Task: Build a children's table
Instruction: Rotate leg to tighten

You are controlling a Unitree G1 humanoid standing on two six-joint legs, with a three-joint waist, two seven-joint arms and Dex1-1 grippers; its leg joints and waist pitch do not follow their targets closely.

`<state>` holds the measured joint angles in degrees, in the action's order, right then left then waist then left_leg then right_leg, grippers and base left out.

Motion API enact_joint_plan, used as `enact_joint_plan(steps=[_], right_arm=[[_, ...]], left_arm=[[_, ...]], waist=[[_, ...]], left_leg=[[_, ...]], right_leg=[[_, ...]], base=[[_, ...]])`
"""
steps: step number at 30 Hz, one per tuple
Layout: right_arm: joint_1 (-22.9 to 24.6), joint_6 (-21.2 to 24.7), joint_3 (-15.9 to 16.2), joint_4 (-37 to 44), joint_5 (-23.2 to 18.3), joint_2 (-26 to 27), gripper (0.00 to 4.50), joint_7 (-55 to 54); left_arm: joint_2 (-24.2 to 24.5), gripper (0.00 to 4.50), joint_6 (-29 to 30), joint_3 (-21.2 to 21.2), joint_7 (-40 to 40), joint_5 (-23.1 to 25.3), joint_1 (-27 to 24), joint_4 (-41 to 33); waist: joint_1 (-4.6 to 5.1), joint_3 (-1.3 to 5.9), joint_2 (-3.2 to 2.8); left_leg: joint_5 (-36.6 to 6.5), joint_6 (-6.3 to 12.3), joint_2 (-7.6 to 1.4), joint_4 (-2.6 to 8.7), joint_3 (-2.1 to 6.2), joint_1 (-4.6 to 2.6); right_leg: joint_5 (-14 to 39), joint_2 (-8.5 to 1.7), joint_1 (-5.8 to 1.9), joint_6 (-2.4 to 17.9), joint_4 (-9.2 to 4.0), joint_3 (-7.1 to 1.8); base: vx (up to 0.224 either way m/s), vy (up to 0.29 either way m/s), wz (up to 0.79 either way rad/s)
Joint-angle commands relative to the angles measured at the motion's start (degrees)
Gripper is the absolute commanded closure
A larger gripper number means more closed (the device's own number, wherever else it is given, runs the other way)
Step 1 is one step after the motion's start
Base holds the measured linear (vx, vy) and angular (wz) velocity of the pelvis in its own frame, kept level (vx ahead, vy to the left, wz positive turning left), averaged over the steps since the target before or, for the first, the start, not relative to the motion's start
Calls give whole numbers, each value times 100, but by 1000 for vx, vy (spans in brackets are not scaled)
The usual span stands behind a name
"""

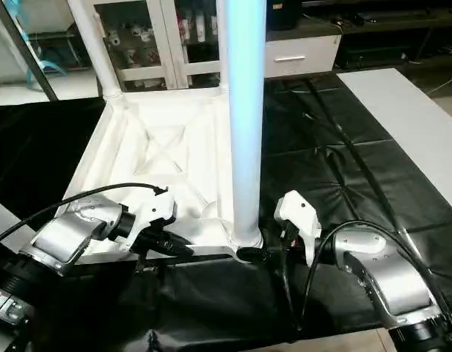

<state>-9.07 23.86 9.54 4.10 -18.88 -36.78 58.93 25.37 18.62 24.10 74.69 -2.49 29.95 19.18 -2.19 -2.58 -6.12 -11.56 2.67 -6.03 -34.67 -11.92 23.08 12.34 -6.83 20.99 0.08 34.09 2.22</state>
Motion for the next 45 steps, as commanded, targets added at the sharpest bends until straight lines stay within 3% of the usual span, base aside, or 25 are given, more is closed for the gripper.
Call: enact_joint_plan(steps=[1,5,12,14,16,17,18,19,21,23,24,26,27,28,29,30,32,33,34,36,37,38,41,43,45], right_arm=[[-63,55,85,9,-23,-51,150,114],[-36,53,141,-11,-7,-95,177,245],[-35,34,155,-146,1,12,184,229],[-212,-177,-31,-543,283,503,184,-653],[-403,-267,-285,-902,394,1016,184,-1510],[-465,-268,-374,-1011,399,1187,184,-1770],[-465,-268,-374,-1011,399,1187,185,-1770],[-617,-351,-482,-1269,464,1620,185,-2371],[-836,-444,-560,-1655,593,2129,185,-3124],[-1028,-566,-629,-2004,680,2534,185,-3649],[-1028,-566,-629,-2004,680,2534,185,-3649],[-1439,-858,-729,-2741,930,3144,185,-4616],[-1628,-923,-802,-3080,987,3342,185,-5026],[-1628,-923,-802,-3080,987,3342,185,-5026],[-1924,-1053,-893,-3579,1012,3599,185,-5487],[-2041,-1169,-884,-3749,1065,3668,185,-5568],[-2143,-1301,-896,-3872,1059,3728,185,-5509],[-2187,-1423,-931,-3892,1014,3777,185,-5334],[-2185,-1465,-939,-3866,993,3788,185,-5242],[-2129,-1599,-906,-3729,965,3783,185,-4954],[-1996,-1685,-896,-3478,876,3771,185,-4639],[-1944,-1703,-889,-3390,841,3756,185,-4526],[-1752,-1732,-752,-3087,810,3573,115,-4226],[-1522,-1615,-693,-2667,698,3313,109,-3913],[-1336,-1415,-666,-2275,519,3080,73,-3533]], left_arm=[[-12,450,-23,9,80,-48,32,-115],[-21,450,-7,13,26,-54,-23,-158],[-54,450,27,17,0,-75,-51,-177],[-201,450,9,-21,-165,-70,-28,-57],[-460,450,-28,-80,-545,11,67,193],[-559,450,-39,-101,-692,42,109,292],[-559,450,-39,-101,-692,42,109,292],[-910,450,-164,-170,-1224,153,280,664],[-1304,450,-308,-231,-1822,263,493,1094],[-1603,450,-373,-290,-2292,335,653,1401],[-1603,450,-373,-290,-2292,335,653,1401],[-2076,450,-428,-402,-3205,566,928,1906],[-2255,450,-442,-480,-3731,687,1054,2140],[-2255,450,-442,-480,-3731,687,1054,2140],[-2448,450,-492,-519,-4383,868,1226,2420],[-2511,450,-541,-546,-4554,900,1286,2521],[-2546,450,-586,-561,-4580,904,1324,2576],[-2556,450,-642,-580,-4540,893,1338,2604],[-2547,450,-666,-581,-4502,890,1335,2603],[-2490,450,-736,-572,-4333,880,1304,2588],[-2395,450,-780,-566,-4140,888,1251,2569],[-2362,450,-825,-553,-4028,887,1231,2571],[-2249,450,-820,-538,-3708,820,1115,2476],[-2076,450,-674,-489,-3285,717,942,2245],[-1927,450,-547,-461,-2891,592,798,2014]], waist=[[11,364,52],[3,366,89],[2,365,84],[30,365,68],[126,334,98],[179,325,100],[179,325,100],[254,320,98],[313,330,95],[349,338,108],[372,337,109],[378,346,102],[381,350,140],[384,353,123],[363,354,101],[369,364,98],[342,379,102],[338,383,156],[325,395,129],[312,401,125],[294,396,151],[279,397,143],[263,374,152],[282,361,155],[302,367,141]], left_leg=[[-1251,208,-702,527,349,-240],[-1213,249,-705,517,344,-238],[-1239,248,-704,513,345,-241],[-1246,211,-693,509,340,-226],[-1557,35,-665,543,379,-165],[-1836,-129,-655,559,382,-191],[-1836,-129,-655,559,382,-191],[-2162,-317,-651,570,399,-218],[-2328,-467,-634,566,390,-256],[-2337,-480,-628,563,407,-227],[-2290,-452,-618,556,396,-216],[-2194,-395,-610,544,388,-217],[-2160,-355,-612,547,389,-211],[-2121,-347,-608,536,388,-214],[-2076,-287,-619,543,384,-224],[-2013,-251,-618,543,386,-220],[-1816,-106,-626,538,377,-198],[-1716,-20,-624,534,368,-177],[-1586,52,-630,522,374,-167],[-1237,355,-635,493,359,-148],[-1177,475,-641,483,351,-140],[-1181,516,-643,476,350,-141],[-1262,593,-665,492,362,-130],[-1306,588,-689,520,390,-104],[-1433,527,-682,524,382,-134]], right_leg=[[-165,-321,-125,1572,-252,-155],[-105,-330,-126,1570,-253,-159],[48,-327,-117,1551,-260,-161],[52,-337,-96,1576,-256,-166],[499,-339,-126,1514,-287,-156],[858,-324,-90,1450,-313,-153],[858,-324,-90,1450,-313,-153],[1178,-321,-69,1353,-350,-159],[1207,-305,-16,1333,-374,-165],[1183,-326,-34,1289,-387,-169],[1145,-325,-19,1291,-388,-174],[1072,-321,-12,1295,-394,-168],[1106,-328,-21,1270,-412,-168],[1085,-328,-16,1289,-400,-169],[1060,-321,-18,1245,-412,-164],[906,-313,-31,1257,-408,-156],[619,-319,-70,1271,-394,-146],[516,-323,-81,1282,-388,-143],[389,-339,-101,1301,-360,-143],[71,-338,-115,1342,-336,-129],[99,-357,-123,1361,-341,-131],[151,-369,-123,1361,-346,-134],[474,-363,-122,1326,-367,-132],[606,-361,-141,1275,-363,-124],[675,-332,-111,1307,-361,-127]], base=[[0,0,0],[0,0,0],[0,0,0],[0,0,0],[0,0,0],[0,0,0],[0,0,0],[0,0,0],[0,0,0],[0,0,0],[0,0,0],[0,0,0],[0,0,0],[0,0,0],[0,0,0],[0,0,0],[0,0,0],[0,0,0],[0,0,0],[0,0,0],[0,0,0],[0,0,0],[0,0,0],[0,0,0],[0,0,0]])
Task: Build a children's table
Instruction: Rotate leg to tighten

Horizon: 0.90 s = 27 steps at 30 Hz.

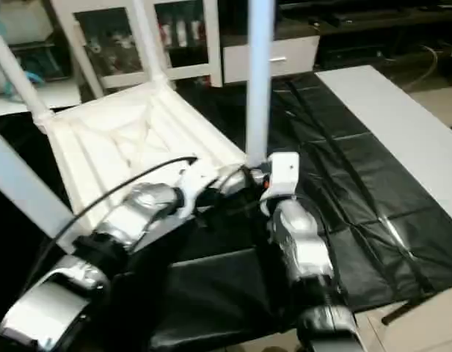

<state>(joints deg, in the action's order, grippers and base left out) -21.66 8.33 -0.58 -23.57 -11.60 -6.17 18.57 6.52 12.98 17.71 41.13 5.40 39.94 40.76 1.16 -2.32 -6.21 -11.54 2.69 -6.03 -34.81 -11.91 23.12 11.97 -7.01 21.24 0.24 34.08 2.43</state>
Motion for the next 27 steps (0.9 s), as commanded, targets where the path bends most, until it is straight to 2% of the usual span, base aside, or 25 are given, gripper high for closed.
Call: enact_joint_plan(steps=[1,2,3,4,5,6,7,8,10,11,13,14,16,17,20,23,26,27], right_arm=[[91,363,403,878,-373,-275,73,926],[121,399,411,943,-394,-327,68,1003],[201,494,429,1116,-447,-464,63,1215],[454,717,524,1587,-554,-951,53,1786],[568,808,553,1785,-593,-1169,30,2031],[568,808,553,1785,-593,-1169,30,2031],[686,915,582,1984,-643,-1403,26,2277],[966,1074,651,2372,-696,-2017,18,2864],[1080,1105,691,2505,-669,-2303,8,3093],[1139,1117,714,2571,-641,-2467,8,3222],[1277,1089,811,2686,-459,-2903,8,3549],[1313,1158,846,2734,-420,-3070,8,3669],[1330,1255,887,2792,-466,-3171,8,3792],[1324,1260,922,2800,-467,-3179,8,3821],[1283,1340,1017,2835,-529,-3128,8,3846],[1213,1379,1102,2708,-600,-2981,8,3898],[1167,1388,1132,2582,-616,-2922,8,3985],[1158,1390,1136,2558,-614,-2911,35,3992]], left_arm=[[100,450,134,220,824,-309,-309,-356],[124,450,149,228,888,-326,-327,-391],[189,450,186,248,1064,-370,-374,-481],[419,450,262,332,1542,-468,-497,-736],[523,450,263,370,1758,-499,-543,-835],[523,450,263,370,1758,-499,-543,-835],[633,450,250,410,1989,-542,-591,-942],[932,450,386,507,2570,-688,-713,-1278],[1068,450,343,545,2832,-761,-771,-1437],[1145,450,300,565,2985,-804,-802,-1524],[1322,450,435,591,3239,-895,-858,-1747],[1400,450,451,590,3307,-896,-887,-1836],[1481,450,471,594,3404,-912,-918,-1940],[1516,450,481,602,3442,-913,-927,-1975],[1596,450,577,622,3543,-941,-971,-2124],[1621,450,622,644,3557,-955,-1001,-2203],[1622,450,670,658,3541,-958,-1007,-2246],[1624,450,680,655,3538,-960,-1011,-2257]], waist=[[-34,341,149],[-69,342,161],[-63,348,148],[-83,349,183],[-123,346,168],[-140,347,158],[-145,349,159],[-208,354,150],[-273,352,158],[-328,350,150],[-352,342,153],[-367,317,150],[-369,301,170],[-365,295,158],[-353,294,175],[-351,303,163],[-349,320,162],[-358,328,177]], left_leg=[[-1435,525,-682,538,381,-138],[-1396,555,-692,537,382,-146],[-1295,596,-694,533,377,-144],[-1192,642,-706,527,374,-160],[-1091,726,-705,514,366,-145],[-1086,741,-711,512,363,-156],[-1084,726,-710,515,359,-166],[-1083,676,-726,521,359,-206],[-1027,671,-739,516,350,-229],[-986,624,-726,520,329,-233],[-1092,548,-723,530,328,-229],[-1304,426,-725,552,317,-230],[-1514,304,-732,575,321,-235],[-1647,204,-728,582,324,-234],[-1704,96,-721,586,331,-238],[-1655,72,-717,586,331,-244],[-1427,144,-712,569,327,-236],[-1325,192,-705,555,320,-234]], right_leg=[[712,-314,-136,1291,-360,-149],[629,-321,-155,1286,-360,-154],[486,-317,-149,1308,-342,-156],[338,-307,-141,1330,-331,-157],[243,-323,-149,1321,-314,-166],[242,-330,-133,1330,-312,-170],[253,-319,-122,1345,-311,-168],[222,-310,-113,1359,-308,-169],[123,-306,-111,1348,-291,-172],[44,-292,-86,1388,-271,-168],[145,-295,-90,1402,-278,-163],[340,-311,-86,1400,-295,-177],[548,-327,-90,1371,-322,-191],[717,-340,-88,1360,-340,-200],[718,-337,-80,1348,-344,-209],[618,-328,-72,1369,-330,-206],[263,-315,-89,1424,-291,-192],[146,-317,-95,1447,-278,-189]], base=[[0,0,0],[0,0,0],[0,0,0],[0,0,0],[0,0,0],[0,0,0],[0,0,0],[0,0,0],[0,0,0],[0,0,0],[0,0,0],[0,0,0],[0,0,0],[0,0,0],[0,0,0],[0,0,0],[0,0,0],[0,0,0]])
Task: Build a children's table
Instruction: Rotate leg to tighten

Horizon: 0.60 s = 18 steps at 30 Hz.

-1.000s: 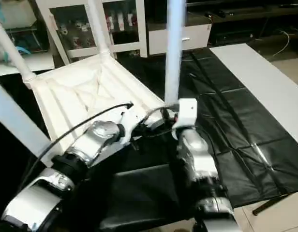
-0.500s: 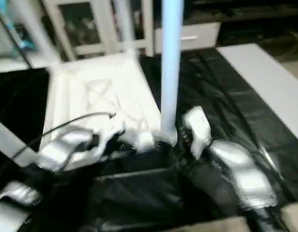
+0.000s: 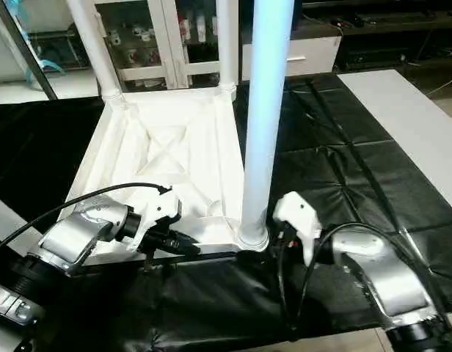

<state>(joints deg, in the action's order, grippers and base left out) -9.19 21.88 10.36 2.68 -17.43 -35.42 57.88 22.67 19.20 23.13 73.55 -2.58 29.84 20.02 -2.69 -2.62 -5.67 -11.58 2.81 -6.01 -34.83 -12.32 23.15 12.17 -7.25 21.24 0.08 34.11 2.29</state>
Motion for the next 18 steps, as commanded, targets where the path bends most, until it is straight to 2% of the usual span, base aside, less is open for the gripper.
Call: enact_joint_plan(steps=[1,5,10,18], right_arm=[[-95,56,37,-79,-48,26,35,81],[-96,78,16,-110,-61,10,66,120],[-60,79,-6,-105,-61,-62,109,211],[-45,59,9,-136,-64,-163,163,347]], left_arm=[[7,450,57,108,286,-160,0,-184],[5,450,80,91,261,-155,-16,-206],[15,450,109,102,257,-154,-28,-233],[23,450,139,117,265,-157,-12,-240]], waist=[[28,357,125],[14,359,129],[1,358,123],[-30,373,118]], left_leg=[[-1273,210,-706,552,360,-231],[-1123,336,-708,526,354,-222],[-1198,293,-711,534,353,-237],[-1076,341,-709,510,352,-234]], right_leg=[[90,-299,-100,1474,-279,-175],[103,-309,-111,1487,-276,-173],[229,-294,-107,1463,-282,-171],[72,-307,-119,1499,-265,-167]], base=[[0,0,0],[0,0,0],[0,0,0],[0,0,0]])
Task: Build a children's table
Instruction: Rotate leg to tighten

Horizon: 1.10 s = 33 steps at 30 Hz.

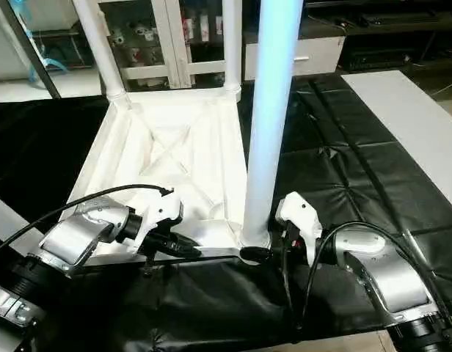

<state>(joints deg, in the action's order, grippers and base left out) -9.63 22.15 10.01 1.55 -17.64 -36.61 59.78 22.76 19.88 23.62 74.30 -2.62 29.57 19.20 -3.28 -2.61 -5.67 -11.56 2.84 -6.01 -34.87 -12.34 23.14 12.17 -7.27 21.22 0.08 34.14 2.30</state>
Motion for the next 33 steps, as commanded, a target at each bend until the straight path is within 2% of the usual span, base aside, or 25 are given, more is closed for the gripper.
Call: enact_joint_plan(steps=[1,5,7,8,9,10,11,12,13,14,15,16,17,18,19,20,21,22,23,26,28,31,33], right_arm=[[-2,27,45,-34,-47,-48,166,170],[-33,16,59,-131,-39,6,178,180],[-107,-41,48,-350,69,217,180,-105],[-263,-124,-46,-765,277,597,180,-762],[-263,-124,-46,-765,277,597,181,-762],[-338,-134,-111,-945,346,777,181,-1078],[-372,-137,-142,-1026,375,860,181,-1220],[-538,-138,-310,-1322,393,1252,181,-1805],[-538,-138,-310,-1322,393,1252,181,-1805],[-652,-168,-371,-1479,453,1488,181,-2185],[-680,-169,-384,-1513,467,1543,181,-2274],[-906,-239,-470,-1790,593,1943,181,-2952],[-984,-286,-490,-1886,646,2067,182,-3168],[-1212,-344,-594,-2182,731,2394,182,-3698],[-1330,-386,-644,-2332,784,2551,182,-3974],[-1414,-431,-671,-2437,835,2658,182,-4188],[-1525,-478,-701,-2583,895,2792,182,-4451],[-1640,-512,-697,-2733,967,2903,182,-4678],[-1993,-630,-702,-3202,1173,3241,182,-5369],[-2203,-759,-716,-3502,1318,3432,183,-5827],[-2369,-985,-753,-3787,1347,3586,183,-5916],[-2465,-1265,-974,-3956,1109,3769,183,-5659],[-2399,-1420,-917,-3822,1094,3741,183,-5423]], left_arm=[[24,450,77,72,198,-153,6,-160],[59,450,122,96,232,-142,-21,-186],[31,450,135,95,207,-136,-25,-173],[-96,450,110,57,2,-89,2,-50],[-96,450,110,57,2,-89,2,-50],[-179,450,66,31,-145,-50,23,29],[-219,450,43,19,-215,-31,33,65],[-482,450,-99,-80,-735,98,156,386],[-482,450,-99,-80,-735,98,156,386],[-663,450,-181,-139,-1085,174,251,607],[-707,450,-192,-154,-1167,188,276,657],[-1027,450,-240,-260,-1756,279,458,998],[-1123,450,-239,-292,-1928,300,516,1092],[-1379,450,-195,-399,-2436,354,674,1328],[-1508,450,-170,-453,-2711,388,756,1450],[-1603,450,-151,-494,-2926,419,819,1546],[-1728,450,-102,-562,-3212,471,904,1684],[-1825,450,-122,-604,-3499,538,981,1823],[-2103,450,-273,-736,-4374,736,1210,2255],[-2211,450,-438,-731,-4671,837,1320,2487],[-2287,450,-515,-752,-4687,826,1395,2609],[-2299,450,-561,-804,-4609,766,1432,2693],[-2216,450,-568,-797,-4463,754,1398,2667]], waist=[[29,374,122],[27,369,142],[40,364,126],[49,359,125],[71,352,133],[141,327,163],[194,317,161],[218,316,163],[271,312,159],[309,319,164],[337,318,173],[347,319,171],[396,317,148],[422,323,119],[461,323,176],[459,328,163],[455,339,155],[454,338,145],[481,338,126],[444,358,138],[444,368,120],[418,375,112],[410,380,112]], left_leg=[[-1038,358,-710,511,355,-231],[-1080,374,-711,511,352,-231],[-1135,341,-700,516,355,-220],[-1205,313,-697,525,356,-217],[-1366,202,-688,531,350,-234],[-1597,60,-679,564,377,-193],[-1872,-102,-681,591,400,-198],[-2007,-180,-681,600,409,-204],[-2245,-349,-668,610,418,-221],[-2443,-515,-659,617,420,-262],[-2517,-556,-650,615,433,-249],[-2541,-574,-657,623,447,-236],[-2720,-663,-637,624,450,-243],[-2766,-690,-621,618,438,-255],[-2788,-708,-618,614,466,-242],[-2749,-690,-618,610,472,-229],[-2647,-609,-617,603,443,-251],[-2608,-567,-616,600,440,-246],[-2548,-548,-602,600,409,-253],[-2471,-446,-591,574,392,-275],[-2269,-263,-592,577,389,-204],[-2011,-83,-617,573,388,-190],[-1877,30,-623,569,382,-176]], right_leg=[[31,-297,-116,1504,-259,-165],[117,-300,-114,1516,-263,-165],[212,-300,-106,1523,-266,-162],[290,-294,-105,1516,-274,-160],[475,-296,-65,1528,-292,-162],[750,-296,-87,1472,-312,-168],[1048,-301,-92,1394,-334,-164],[1182,-298,-91,1350,-341,-164],[1363,-288,-53,1303,-360,-164],[1470,-275,-11,1246,-382,-169],[1494,-278,-20,1227,-379,-169],[1501,-289,-39,1188,-387,-172],[1644,-280,-8,1121,-409,-162],[1671,-289,38,1127,-414,-178],[1710,-294,13,1086,-441,-167],[1702,-304,0,1064,-438,-170],[1601,-291,32,1041,-460,-172],[1535,-287,25,1043,-461,-173],[1368,-262,57,1093,-460,-175],[1237,-270,40,1124,-484,-171],[1100,-279,-1,1128,-451,-153],[883,-292,-35,1173,-435,-148],[782,-290,-52,1198,-420,-142]], base=[[0,0,0],[0,0,0],[0,0,0],[0,0,0],[0,0,0],[0,0,0],[0,0,0],[0,0,0],[0,0,0],[0,0,0],[0,0,0],[0,0,0],[0,0,0],[0,0,0],[0,0,0],[0,0,0],[0,0,0],[0,0,0],[0,0,0],[0,0,0],[0,0,0],[0,0,0],[0,0,0]])
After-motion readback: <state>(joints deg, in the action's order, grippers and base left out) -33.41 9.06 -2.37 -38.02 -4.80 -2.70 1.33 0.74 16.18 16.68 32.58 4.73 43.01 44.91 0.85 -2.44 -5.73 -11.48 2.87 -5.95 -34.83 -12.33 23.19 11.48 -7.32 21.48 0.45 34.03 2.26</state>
